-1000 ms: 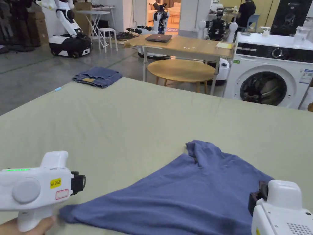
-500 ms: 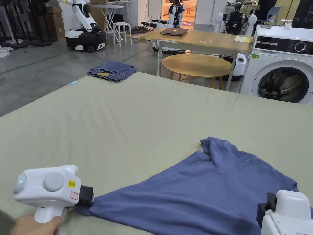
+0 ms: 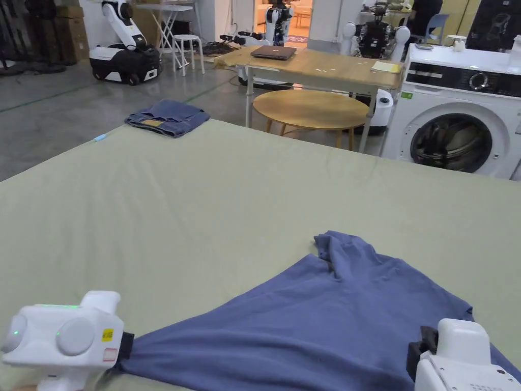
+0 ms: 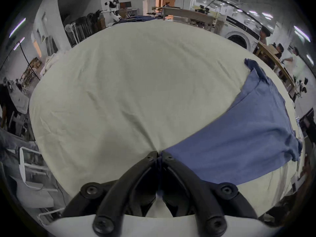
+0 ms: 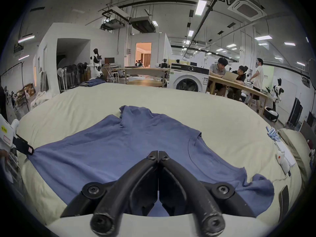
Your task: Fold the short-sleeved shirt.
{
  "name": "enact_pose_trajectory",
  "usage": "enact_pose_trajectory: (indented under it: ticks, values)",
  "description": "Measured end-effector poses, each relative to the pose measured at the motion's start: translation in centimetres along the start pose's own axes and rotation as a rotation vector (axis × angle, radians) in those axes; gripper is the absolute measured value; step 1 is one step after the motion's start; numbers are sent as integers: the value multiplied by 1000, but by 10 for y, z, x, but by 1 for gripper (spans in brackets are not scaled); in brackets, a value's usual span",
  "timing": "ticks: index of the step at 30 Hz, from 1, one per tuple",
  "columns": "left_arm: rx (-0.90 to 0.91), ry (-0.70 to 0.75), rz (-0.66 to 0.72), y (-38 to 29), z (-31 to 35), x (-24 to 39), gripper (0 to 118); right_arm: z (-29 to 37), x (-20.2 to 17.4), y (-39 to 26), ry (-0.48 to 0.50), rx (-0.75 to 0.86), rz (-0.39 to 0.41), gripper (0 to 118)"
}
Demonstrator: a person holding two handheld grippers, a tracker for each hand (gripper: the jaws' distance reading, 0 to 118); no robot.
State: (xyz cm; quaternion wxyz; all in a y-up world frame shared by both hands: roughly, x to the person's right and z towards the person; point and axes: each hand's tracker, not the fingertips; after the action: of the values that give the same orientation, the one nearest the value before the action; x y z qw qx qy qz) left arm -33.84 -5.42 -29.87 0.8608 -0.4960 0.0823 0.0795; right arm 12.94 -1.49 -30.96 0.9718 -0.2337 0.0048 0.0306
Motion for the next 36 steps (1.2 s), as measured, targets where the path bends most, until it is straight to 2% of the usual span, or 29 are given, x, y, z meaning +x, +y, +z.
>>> enact_pose_trajectory:
  ticks: [3, 6, 7, 8, 9, 10, 11, 14, 18, 22, 30, 32, 33, 34, 35, 36]
  values:
    - [19, -38, 41, -3, 7, -6, 0, -23, 14, 27, 4, -20, 24, 0]
    - [17, -52, 44, -5, 5, -8, 0, -60, 27, 59, 77, -62, 44, 0]
    - [11, -55, 46, -6, 5, -8, 0, -77, 31, 70, 92, -90, 67, 6]
    - [16, -55, 50, -6, 5, -8, 0, -93, 33, 79, 102, -112, 79, 19]
    - [16, -56, 54, -6, 5, -8, 0, -112, 34, 88, 103, -143, 107, 44]
    - [15, -55, 55, -6, 5, -7, 0, -132, 37, 96, 123, -174, 115, 59]
    - [16, -53, 58, -6, 6, -7, 0, -150, 39, 100, 119, -203, 129, 64]
    - [22, -41, 65, -5, 9, -4, 0, -203, 42, 113, 119, -294, 172, 64]
    - [21, -25, 56, -6, 9, -1, 0, -253, 48, 115, 156, -385, 136, 64]
    - [15, -35, 86, -7, 8, -4, 0, -290, 50, 110, 187, -438, 134, 64]
    - [6, -26, 82, -4, 5, -2, 0, -309, 52, 110, 256, -510, 177, 63]
    - [6, -22, 75, -4, 5, -1, 0, -305, 47, 108, 266, -507, 193, 53]
    - [6, -21, 74, -4, 5, -1, 0, -303, 45, 106, 272, -505, 199, 43]
    - [7, -20, 71, -3, 5, 0, 0, -299, 42, 106, 276, -498, 200, 26]
    - [12, -20, 70, -4, 5, 0, 0, -298, 39, 106, 275, -490, 203, 1]
    - [16, -22, 71, -4, 5, 0, 0, -296, 35, 105, 272, -484, 217, 2]
